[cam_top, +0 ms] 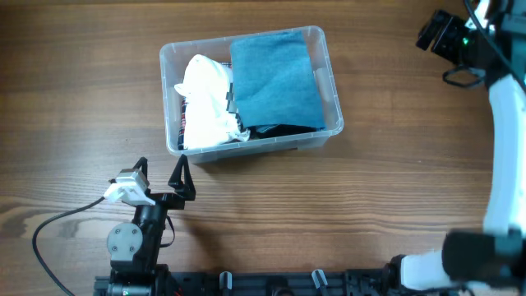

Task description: Pack container

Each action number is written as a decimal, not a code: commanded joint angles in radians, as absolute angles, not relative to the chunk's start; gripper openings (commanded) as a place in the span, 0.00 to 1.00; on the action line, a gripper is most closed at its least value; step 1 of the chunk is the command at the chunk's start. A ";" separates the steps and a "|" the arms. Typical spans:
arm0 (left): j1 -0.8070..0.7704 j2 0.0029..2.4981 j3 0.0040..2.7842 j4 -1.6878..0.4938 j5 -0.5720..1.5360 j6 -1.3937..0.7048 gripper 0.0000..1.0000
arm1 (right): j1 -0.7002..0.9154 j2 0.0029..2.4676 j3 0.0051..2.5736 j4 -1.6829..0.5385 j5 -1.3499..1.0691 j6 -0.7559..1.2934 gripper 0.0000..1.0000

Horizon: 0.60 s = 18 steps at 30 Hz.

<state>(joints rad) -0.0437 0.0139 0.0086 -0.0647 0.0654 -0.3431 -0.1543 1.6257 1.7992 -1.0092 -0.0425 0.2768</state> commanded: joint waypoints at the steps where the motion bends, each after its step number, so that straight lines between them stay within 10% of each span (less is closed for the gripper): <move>1: -0.037 0.007 0.006 -0.073 0.055 -0.345 1.00 | -0.102 1.419 1.763 -1.007 -0.012 0.284 1.00; 18: -0.037 0.007 0.006 -0.073 0.055 -0.345 1.00 | -0.066 0.545 0.703 -0.118 -0.327 -0.124 1.00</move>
<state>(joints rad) -0.0437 0.0139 0.0086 -0.0650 0.0654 -0.3431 -0.0696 0.6674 0.8745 -0.2573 -0.2066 -0.0204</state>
